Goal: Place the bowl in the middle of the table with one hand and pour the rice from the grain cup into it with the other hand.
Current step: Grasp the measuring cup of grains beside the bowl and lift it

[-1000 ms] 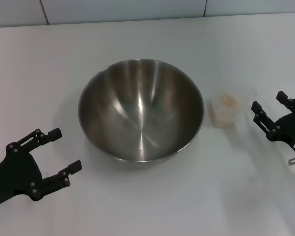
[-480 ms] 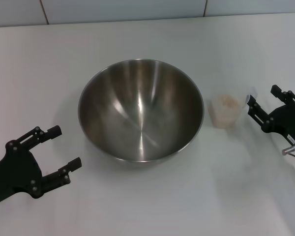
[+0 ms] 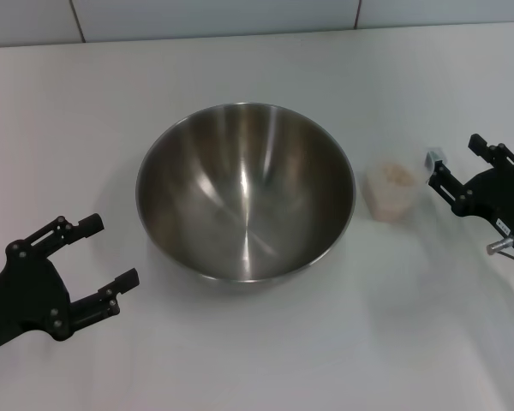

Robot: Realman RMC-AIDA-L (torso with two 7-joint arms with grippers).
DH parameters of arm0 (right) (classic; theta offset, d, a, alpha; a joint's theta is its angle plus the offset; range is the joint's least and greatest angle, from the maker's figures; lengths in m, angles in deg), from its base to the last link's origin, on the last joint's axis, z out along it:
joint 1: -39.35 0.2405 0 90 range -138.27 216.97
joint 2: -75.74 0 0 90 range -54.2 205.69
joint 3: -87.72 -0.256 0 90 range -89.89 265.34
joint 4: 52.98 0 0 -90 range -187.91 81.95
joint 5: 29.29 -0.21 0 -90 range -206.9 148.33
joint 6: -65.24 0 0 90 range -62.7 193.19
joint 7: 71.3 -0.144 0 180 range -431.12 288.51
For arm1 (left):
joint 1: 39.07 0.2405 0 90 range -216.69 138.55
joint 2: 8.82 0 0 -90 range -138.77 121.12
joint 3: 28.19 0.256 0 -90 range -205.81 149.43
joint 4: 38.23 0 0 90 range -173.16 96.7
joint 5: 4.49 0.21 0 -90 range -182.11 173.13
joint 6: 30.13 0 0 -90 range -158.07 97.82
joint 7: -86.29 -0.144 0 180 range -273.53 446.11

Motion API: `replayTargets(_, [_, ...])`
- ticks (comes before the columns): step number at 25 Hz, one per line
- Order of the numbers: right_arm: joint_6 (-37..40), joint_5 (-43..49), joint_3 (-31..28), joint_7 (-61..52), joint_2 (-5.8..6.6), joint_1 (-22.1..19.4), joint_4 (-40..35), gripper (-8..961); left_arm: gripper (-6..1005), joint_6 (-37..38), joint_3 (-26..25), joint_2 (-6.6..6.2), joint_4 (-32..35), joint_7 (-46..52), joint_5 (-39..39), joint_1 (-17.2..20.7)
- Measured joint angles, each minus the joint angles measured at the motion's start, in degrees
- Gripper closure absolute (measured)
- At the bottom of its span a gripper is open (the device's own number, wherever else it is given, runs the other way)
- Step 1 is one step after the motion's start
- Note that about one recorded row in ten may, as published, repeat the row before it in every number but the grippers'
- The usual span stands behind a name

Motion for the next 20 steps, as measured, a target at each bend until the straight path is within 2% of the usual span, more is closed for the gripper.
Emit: replayTargets(20, [-0.36, 0.34, 0.16, 0.13, -0.26, 0.55, 0.32, 323, 189, 0.09, -0.02, -0.17, 0.07, 0.44, 0.00, -0.26])
